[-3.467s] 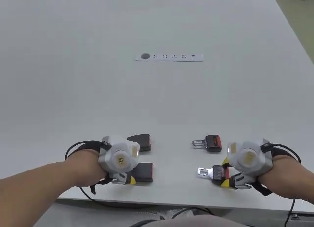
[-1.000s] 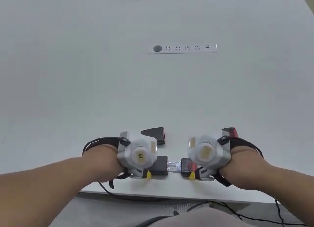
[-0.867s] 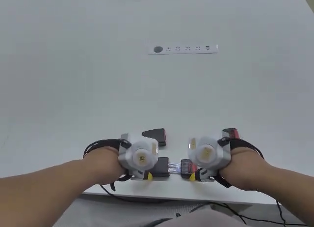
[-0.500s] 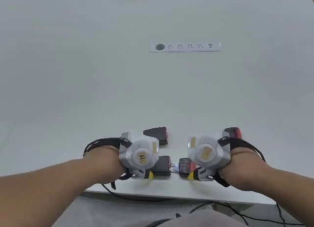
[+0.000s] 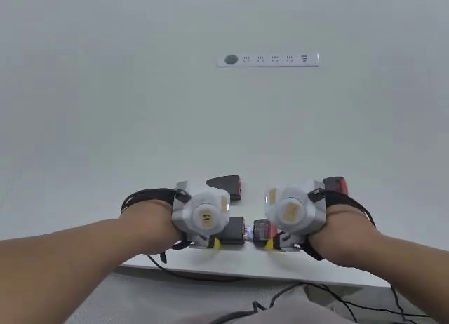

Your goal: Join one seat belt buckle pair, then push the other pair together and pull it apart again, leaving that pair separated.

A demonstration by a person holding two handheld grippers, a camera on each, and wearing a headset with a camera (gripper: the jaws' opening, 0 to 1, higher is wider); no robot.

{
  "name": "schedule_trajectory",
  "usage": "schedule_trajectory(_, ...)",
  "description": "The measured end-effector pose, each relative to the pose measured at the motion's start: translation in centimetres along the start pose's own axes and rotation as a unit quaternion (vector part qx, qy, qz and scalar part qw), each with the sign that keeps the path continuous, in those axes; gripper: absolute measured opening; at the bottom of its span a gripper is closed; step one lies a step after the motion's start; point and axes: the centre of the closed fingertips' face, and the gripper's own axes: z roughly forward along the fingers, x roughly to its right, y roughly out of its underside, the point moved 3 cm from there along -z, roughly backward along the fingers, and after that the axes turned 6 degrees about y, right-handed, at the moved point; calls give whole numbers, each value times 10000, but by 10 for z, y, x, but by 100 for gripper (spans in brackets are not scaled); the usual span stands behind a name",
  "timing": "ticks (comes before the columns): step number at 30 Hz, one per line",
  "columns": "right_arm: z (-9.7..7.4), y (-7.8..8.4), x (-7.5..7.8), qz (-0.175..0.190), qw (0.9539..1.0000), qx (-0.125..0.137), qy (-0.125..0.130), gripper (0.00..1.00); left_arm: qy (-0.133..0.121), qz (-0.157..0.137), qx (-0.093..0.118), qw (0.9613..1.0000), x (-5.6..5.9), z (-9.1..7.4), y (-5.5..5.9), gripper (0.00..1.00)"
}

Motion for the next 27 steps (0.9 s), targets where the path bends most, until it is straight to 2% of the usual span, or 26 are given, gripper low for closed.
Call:
schedule_trajectory(9, -2, 0, -2, 73, 9999, 144, 2, 27, 57, 28, -37, 10000, 2, -1, -2, 30)
schedule_trajectory(11, -2, -1, -3, -141, 9999, 94, 28, 27, 63, 38, -64, 10000, 2, -1, -2, 30)
schedule_trajectory(14, 2, -9, -5, -198, 9998, 13, 46, 27, 35, 25, -106, 9999, 3, -1, -3, 30)
schedule_trajectory(19, 2, -8, -2, -15, 9999, 125, -33, 26, 28, -1, -87, 10000, 2, -2, -2, 30)
schedule_trajectory(22, 5, -13, -4, 97, 9996, 242, -52, 26, 17, -39, -112, 9999, 2, -3, -1, 30)
schedule_trajectory(23, 5, -10, -5, 27, 9999, 137, -35, 26, 35, -9, -88, 10000, 2, -3, -2, 30)
schedule_trajectory(27, 5, -9, -4, -76, 9999, 75, -45, 27, 23, 55, -87, 9999, 3, -4, -1, 31)
